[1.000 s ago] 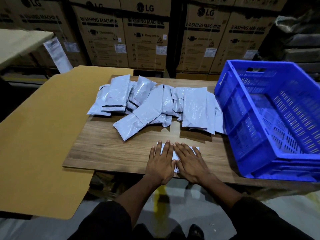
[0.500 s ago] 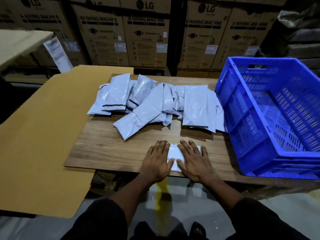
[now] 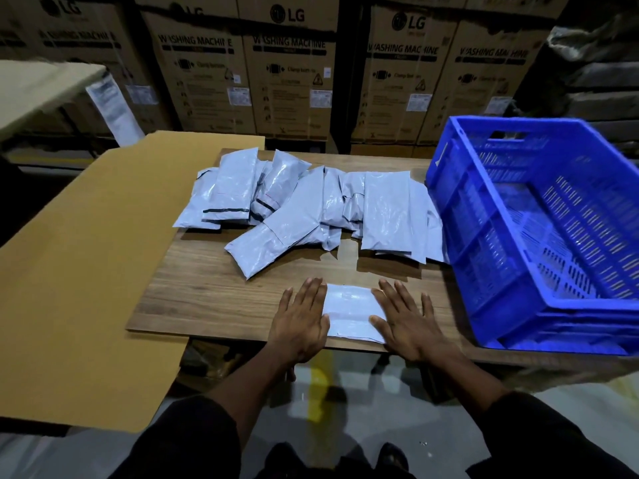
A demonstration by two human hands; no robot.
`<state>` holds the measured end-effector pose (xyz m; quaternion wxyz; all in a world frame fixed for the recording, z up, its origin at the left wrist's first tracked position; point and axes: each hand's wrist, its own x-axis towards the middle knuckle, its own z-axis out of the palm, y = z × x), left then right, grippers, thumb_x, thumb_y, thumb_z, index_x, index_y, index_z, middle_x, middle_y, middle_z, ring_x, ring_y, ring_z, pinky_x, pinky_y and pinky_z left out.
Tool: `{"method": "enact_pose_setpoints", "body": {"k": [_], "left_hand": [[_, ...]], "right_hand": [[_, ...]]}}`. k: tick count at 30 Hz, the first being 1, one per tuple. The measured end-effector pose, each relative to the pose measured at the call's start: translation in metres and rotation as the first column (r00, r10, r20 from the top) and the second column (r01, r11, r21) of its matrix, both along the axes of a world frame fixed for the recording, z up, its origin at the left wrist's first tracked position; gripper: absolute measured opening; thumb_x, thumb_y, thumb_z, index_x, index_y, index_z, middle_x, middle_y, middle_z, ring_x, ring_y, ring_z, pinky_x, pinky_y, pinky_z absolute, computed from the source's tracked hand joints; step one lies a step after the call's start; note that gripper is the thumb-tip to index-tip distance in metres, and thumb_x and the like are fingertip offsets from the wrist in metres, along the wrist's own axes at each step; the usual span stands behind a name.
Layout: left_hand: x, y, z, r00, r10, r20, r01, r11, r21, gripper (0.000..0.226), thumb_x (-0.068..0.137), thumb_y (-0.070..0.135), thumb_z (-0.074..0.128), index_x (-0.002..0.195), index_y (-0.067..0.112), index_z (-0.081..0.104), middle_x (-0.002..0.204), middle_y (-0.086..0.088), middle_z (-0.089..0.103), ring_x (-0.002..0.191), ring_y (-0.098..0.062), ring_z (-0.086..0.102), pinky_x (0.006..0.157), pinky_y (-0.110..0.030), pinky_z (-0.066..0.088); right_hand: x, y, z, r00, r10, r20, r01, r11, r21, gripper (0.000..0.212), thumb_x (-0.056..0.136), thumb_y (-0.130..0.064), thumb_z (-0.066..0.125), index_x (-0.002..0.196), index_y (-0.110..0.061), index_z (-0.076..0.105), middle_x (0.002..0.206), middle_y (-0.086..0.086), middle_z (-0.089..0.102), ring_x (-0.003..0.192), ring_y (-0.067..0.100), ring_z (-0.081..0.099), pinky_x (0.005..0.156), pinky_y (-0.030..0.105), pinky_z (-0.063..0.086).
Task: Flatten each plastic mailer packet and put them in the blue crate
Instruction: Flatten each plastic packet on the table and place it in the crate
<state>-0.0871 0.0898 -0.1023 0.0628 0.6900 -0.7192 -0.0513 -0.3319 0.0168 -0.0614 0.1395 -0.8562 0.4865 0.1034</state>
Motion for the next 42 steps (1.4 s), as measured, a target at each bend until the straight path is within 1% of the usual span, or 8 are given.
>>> {"method": "enact_pose_setpoints", "body": {"k": [7,10,13,21,28,32,39,42], "left_hand": [[0.011,-0.004,0.006,0.993,-0.003,-0.119,0.015,0.994,0.105,0.083,0.085,0.045,0.003,0.16,0.01,-0.007,0.167,-0.003,-0.017,0.154,-0.017,-0.013,0.124,-0.047,-0.003],[0.009,-0.006,0.014,0.919,0.066,-0.388,-0.082,0.996,-0.023,0.075,0.093,0.036,0.018,0.16,0.005,0.004,0.168,-0.005,-0.004,0.155,-0.018,-0.006,0.125,-0.038,-0.006],[-0.02,-0.009,0.02,0.865,-0.107,-0.491,0.003,0.978,-0.208,0.066,0.098,0.033,0.022,0.157,0.002,0.021,0.165,-0.007,0.013,0.154,-0.016,0.009,0.124,-0.026,-0.003],[-0.023,-0.02,-0.018,0.937,-0.169,-0.304,0.094,0.965,-0.245,0.047,0.107,0.018,0.027,0.147,0.002,0.046,0.153,-0.012,0.046,0.145,-0.025,0.038,0.121,-0.045,0.024],[-0.015,-0.009,0.0,0.992,-0.117,-0.047,0.105,0.972,-0.209,0.056,0.105,0.041,0.034,0.153,0.012,0.038,0.16,-0.004,0.036,0.148,-0.026,0.031,0.12,-0.045,0.026],[-0.012,-0.011,-0.002,0.992,-0.126,-0.024,0.121,0.983,-0.137,0.064,0.1,0.046,0.04,0.154,0.012,0.037,0.161,-0.007,0.034,0.148,-0.029,0.031,0.12,-0.047,0.027],[0.009,-0.011,0.004,0.994,-0.096,0.058,0.09,0.991,0.102,0.08,0.096,0.06,0.009,0.161,0.017,-0.004,0.168,-0.001,-0.012,0.155,-0.018,-0.01,0.123,-0.049,-0.008],[0.008,-0.011,0.008,0.996,-0.081,0.042,0.075,0.99,0.123,0.08,0.093,0.061,0.004,0.16,0.019,-0.011,0.168,0.001,-0.017,0.154,-0.016,-0.015,0.122,-0.051,-0.01]], "right_hand": [[-0.018,-0.006,0.008,0.998,0.055,-0.017,-0.054,0.998,0.036,0.068,0.104,-0.051,0.014,0.155,-0.022,-0.02,0.16,-0.009,-0.03,0.145,0.007,-0.029,0.119,0.045,-0.014],[-0.006,0.005,0.012,0.996,0.029,0.086,-0.022,0.996,-0.082,0.072,0.102,-0.042,0.023,0.155,-0.013,-0.015,0.161,0.001,-0.03,0.148,0.016,-0.025,0.121,0.049,-0.009],[0.028,0.017,0.009,0.975,0.097,0.201,-0.045,0.968,-0.249,0.069,0.096,-0.039,0.02,0.157,-0.008,0.015,0.166,0.007,0.005,0.153,0.022,0.002,0.122,0.053,0.007],[0.048,0.012,-0.017,0.989,0.118,0.09,-0.089,0.955,-0.282,0.054,0.103,-0.042,0.027,0.148,-0.018,0.043,0.156,-0.002,0.041,0.144,0.022,0.036,0.116,0.049,0.021],[0.041,0.008,-0.021,0.996,0.056,0.073,-0.036,0.967,-0.252,0.065,0.1,-0.06,0.022,0.149,-0.021,0.04,0.16,-0.004,0.032,0.148,0.021,0.025,0.116,0.051,0.02],[0.021,0.0,-0.02,0.998,0.021,0.062,-0.006,0.973,-0.229,0.077,0.093,-0.074,0.015,0.154,-0.028,0.025,0.166,-0.007,0.011,0.153,0.017,0.007,0.121,0.05,0.01],[0.001,-0.006,-0.01,1.0,0.015,-0.011,-0.016,0.993,-0.119,0.083,0.088,-0.077,0.005,0.157,-0.033,-0.009,0.164,-0.011,-0.019,0.15,0.011,-0.02,0.121,0.05,-0.008],[-0.001,0.003,-0.003,0.996,0.015,0.091,-0.001,0.989,-0.15,0.078,0.095,-0.067,0.026,0.158,-0.027,0.002,0.165,-0.001,-0.018,0.151,0.02,-0.018,0.121,0.056,-0.003]]}}
